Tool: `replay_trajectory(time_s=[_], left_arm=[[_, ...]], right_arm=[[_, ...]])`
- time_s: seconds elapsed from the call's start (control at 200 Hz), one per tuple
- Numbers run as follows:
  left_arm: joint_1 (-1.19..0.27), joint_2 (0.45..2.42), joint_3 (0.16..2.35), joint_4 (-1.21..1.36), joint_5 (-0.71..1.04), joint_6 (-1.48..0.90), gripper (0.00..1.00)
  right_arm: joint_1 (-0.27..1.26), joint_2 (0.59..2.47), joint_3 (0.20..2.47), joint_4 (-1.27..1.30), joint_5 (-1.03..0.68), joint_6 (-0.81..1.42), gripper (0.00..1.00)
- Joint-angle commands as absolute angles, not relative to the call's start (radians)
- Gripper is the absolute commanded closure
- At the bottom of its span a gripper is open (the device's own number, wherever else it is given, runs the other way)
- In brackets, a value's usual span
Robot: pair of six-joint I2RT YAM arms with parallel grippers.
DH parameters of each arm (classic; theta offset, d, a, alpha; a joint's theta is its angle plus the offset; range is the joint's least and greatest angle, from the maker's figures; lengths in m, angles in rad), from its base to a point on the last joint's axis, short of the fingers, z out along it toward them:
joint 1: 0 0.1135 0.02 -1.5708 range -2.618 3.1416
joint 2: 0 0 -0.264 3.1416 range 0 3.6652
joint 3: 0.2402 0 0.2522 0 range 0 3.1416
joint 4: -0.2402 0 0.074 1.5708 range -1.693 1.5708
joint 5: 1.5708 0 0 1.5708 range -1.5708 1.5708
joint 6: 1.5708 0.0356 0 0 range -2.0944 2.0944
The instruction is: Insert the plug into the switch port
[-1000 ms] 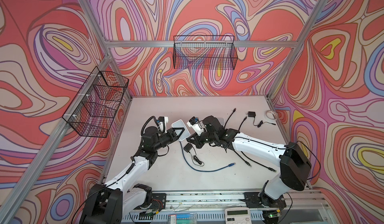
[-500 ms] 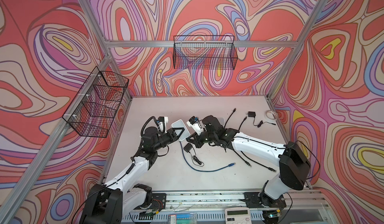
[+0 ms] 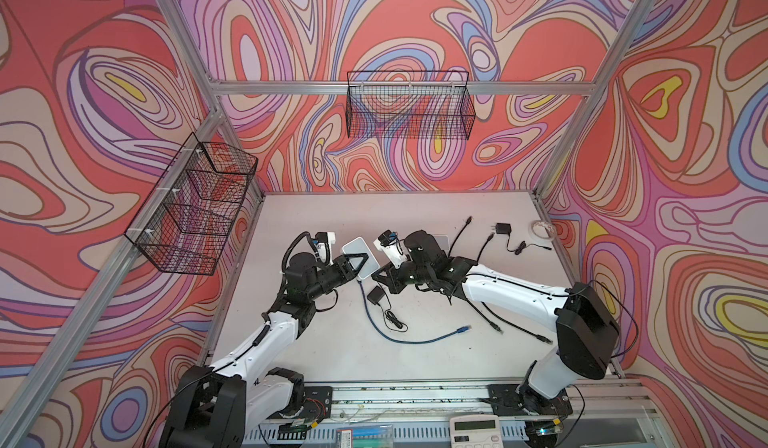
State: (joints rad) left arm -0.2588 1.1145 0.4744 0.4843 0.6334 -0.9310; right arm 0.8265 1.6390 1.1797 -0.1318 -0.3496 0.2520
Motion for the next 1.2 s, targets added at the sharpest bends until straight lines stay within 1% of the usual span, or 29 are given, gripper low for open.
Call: replay_trajectory(time_s=[0.0, 0.105, 0.18, 0.275, 0.315, 0.426, 0.561, 0.621, 0.736, 0.916, 0.936, 1.011, 1.192], left_arm=[[-0.308, 1.147, 0.448, 0.248, 0.913, -0.913, 1.00], [-0.287, 1.158, 0.471, 0.264, 0.886, -0.925, 1.00], [-0.262, 1.173, 0.488, 0.283, 0.861, -0.939, 1.00], [-0.229, 1.214, 0.504, 0.324, 0.852, -0.954, 1.00], [-0.218, 1.235, 0.556, 0.328, 0.846, -0.954, 1.00], [-0.202, 1.296, 0.603, 0.342, 0.826, -0.949, 1.00], [-0.202, 1.358, 0.610, 0.435, 0.814, -0.980, 1.00], [-0.202, 1.370, 0.597, 0.463, 0.789, -0.995, 1.00], [-0.201, 1.381, 0.578, 0.436, 0.693, -0.992, 1.00], [-0.174, 1.390, 0.525, 0.524, 0.552, -1.084, 1.00], [-0.168, 1.396, 0.483, 0.549, 0.537, -1.100, 1.00], [-0.148, 1.440, 0.476, 0.638, 0.500, -1.153, 1.00], [-0.144, 1.607, 0.577, 0.743, 0.460, -1.225, 1.00]], right_arm=[[0.776, 1.634, 1.297, 0.249, -0.166, 0.234, 1.00], [0.775, 1.628, 1.273, 0.211, -0.181, 0.224, 0.96], [0.776, 1.619, 1.246, 0.187, -0.194, 0.218, 0.90], [0.775, 1.608, 1.212, 0.148, -0.212, 0.208, 0.81], [0.776, 1.600, 1.197, 0.126, -0.224, 0.204, 0.77], [0.775, 1.571, 1.155, 0.046, -0.266, 0.190, 0.61], [0.775, 1.535, 1.096, -0.052, -0.250, 0.162, 0.49], [0.775, 1.527, 1.069, -0.070, -0.238, 0.154, 0.48], [0.775, 1.538, 1.045, -0.089, -0.220, 0.156, 0.47], [0.776, 1.609, 1.040, -0.091, -0.198, 0.199, 0.47], [0.776, 1.617, 1.039, -0.089, -0.198, 0.206, 0.47], [0.777, 1.639, 1.035, -0.082, -0.195, 0.232, 0.47], [0.776, 1.661, 1.042, -0.113, -0.148, 0.273, 0.46]])
